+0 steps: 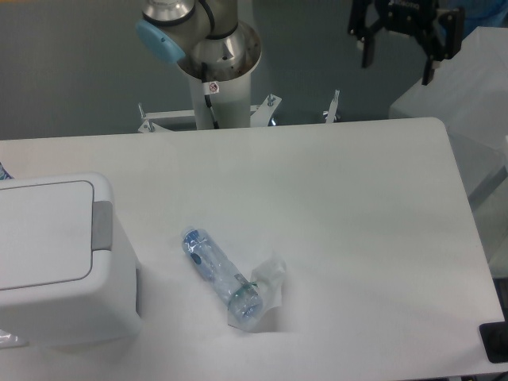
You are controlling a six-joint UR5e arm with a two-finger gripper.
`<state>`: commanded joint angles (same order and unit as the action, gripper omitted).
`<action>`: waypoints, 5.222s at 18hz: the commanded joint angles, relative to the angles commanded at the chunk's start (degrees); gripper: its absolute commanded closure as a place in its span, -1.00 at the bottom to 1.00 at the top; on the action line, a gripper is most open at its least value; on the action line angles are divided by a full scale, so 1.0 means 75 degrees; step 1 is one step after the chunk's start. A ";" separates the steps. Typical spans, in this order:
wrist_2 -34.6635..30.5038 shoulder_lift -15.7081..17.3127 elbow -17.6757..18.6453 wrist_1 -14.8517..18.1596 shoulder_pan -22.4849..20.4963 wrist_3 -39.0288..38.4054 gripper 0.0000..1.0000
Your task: Open the trash can
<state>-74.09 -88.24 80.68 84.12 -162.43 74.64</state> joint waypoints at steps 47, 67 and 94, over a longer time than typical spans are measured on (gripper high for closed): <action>0.0504 -0.1816 0.0211 -0.2309 0.4466 -1.0468 -1.00; 0.0492 -0.1945 0.0317 -0.2426 0.4595 -1.0468 -1.00; 0.0492 -0.1957 0.0387 -0.2426 0.4595 -1.0468 -1.00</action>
<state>-70.40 -102.92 83.58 65.92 -127.97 -3.87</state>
